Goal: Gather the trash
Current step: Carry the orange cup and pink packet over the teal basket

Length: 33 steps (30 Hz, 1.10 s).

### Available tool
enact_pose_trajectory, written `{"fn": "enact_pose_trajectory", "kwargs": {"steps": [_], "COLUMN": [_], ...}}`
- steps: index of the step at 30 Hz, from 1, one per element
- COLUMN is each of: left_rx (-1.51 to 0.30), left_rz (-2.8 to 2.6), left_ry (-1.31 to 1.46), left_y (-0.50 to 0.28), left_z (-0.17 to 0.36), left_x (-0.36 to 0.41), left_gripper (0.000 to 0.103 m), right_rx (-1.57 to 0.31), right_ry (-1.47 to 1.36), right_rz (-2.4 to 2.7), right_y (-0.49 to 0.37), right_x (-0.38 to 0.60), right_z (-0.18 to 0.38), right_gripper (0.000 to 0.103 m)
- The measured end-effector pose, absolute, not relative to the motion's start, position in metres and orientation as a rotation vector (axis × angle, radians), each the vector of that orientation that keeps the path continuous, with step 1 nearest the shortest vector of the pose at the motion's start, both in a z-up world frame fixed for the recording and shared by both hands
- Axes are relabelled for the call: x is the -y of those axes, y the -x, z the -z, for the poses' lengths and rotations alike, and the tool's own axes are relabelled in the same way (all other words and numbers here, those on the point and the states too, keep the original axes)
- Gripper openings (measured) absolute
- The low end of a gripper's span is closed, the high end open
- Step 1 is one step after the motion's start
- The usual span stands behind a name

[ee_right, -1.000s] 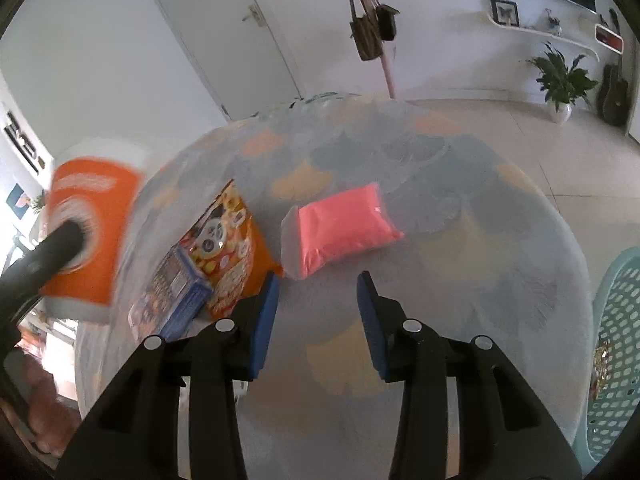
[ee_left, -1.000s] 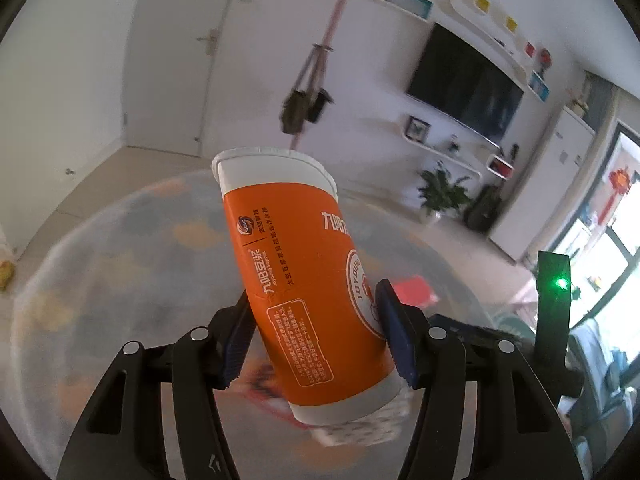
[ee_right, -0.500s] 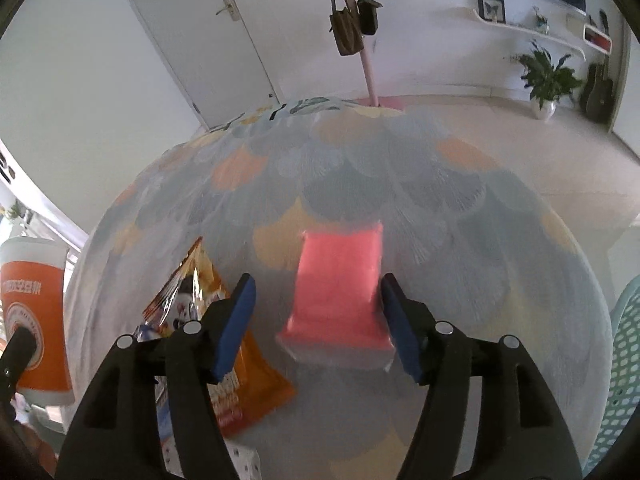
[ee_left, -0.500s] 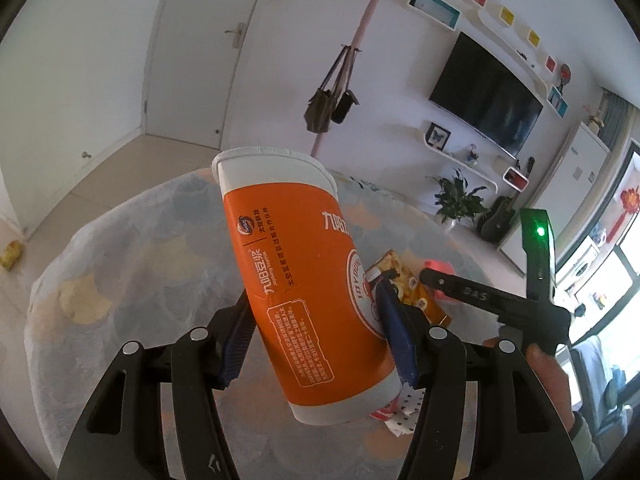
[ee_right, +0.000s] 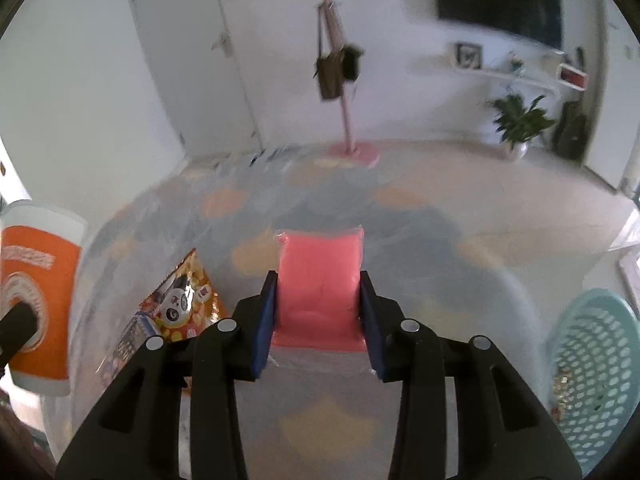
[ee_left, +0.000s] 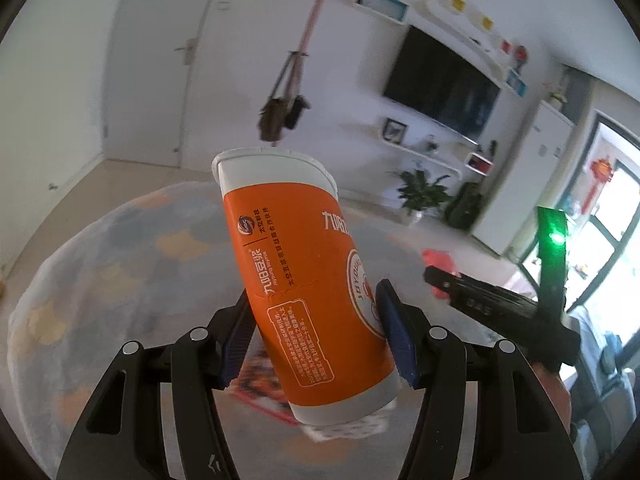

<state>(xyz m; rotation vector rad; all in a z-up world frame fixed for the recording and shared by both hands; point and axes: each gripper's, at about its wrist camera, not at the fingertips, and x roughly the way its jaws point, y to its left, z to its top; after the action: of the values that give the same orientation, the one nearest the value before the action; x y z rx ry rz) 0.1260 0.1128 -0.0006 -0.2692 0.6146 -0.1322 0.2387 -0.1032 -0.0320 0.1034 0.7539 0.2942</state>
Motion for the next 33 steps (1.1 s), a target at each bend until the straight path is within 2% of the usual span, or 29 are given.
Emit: {"fn": "enact_pose_trajectory", "kwargs": {"steps": [7, 19, 28, 33], "left_rx": [-0.591, -0.603, -0.745, -0.815], "left_rz": [0.234, 0.476, 0.625, 0.65], "left_ry": [0.19, 0.027, -0.029, -0.005], "left_y": [-0.125, -0.15, -0.18, -0.199], "left_z": [-0.013, -0.016, 0.03, 0.057], "left_x": [-0.049, 0.101, 0.197, 0.217], "left_gripper": [0.057, 0.057, 0.057, 0.057], "right_rx": [-0.638, -0.641, -0.747, -0.778], "right_ry": [-0.189, -0.307, -0.411, -0.461], "right_rz": [-0.13, 0.11, 0.178, 0.223], "right_y": [-0.176, -0.142, -0.138, -0.141], "right_x": [0.205, 0.338, 0.392, 0.411], "right_z": [0.006, 0.026, 0.074, 0.089], "right_gripper": [0.036, 0.035, 0.036, 0.037]}}
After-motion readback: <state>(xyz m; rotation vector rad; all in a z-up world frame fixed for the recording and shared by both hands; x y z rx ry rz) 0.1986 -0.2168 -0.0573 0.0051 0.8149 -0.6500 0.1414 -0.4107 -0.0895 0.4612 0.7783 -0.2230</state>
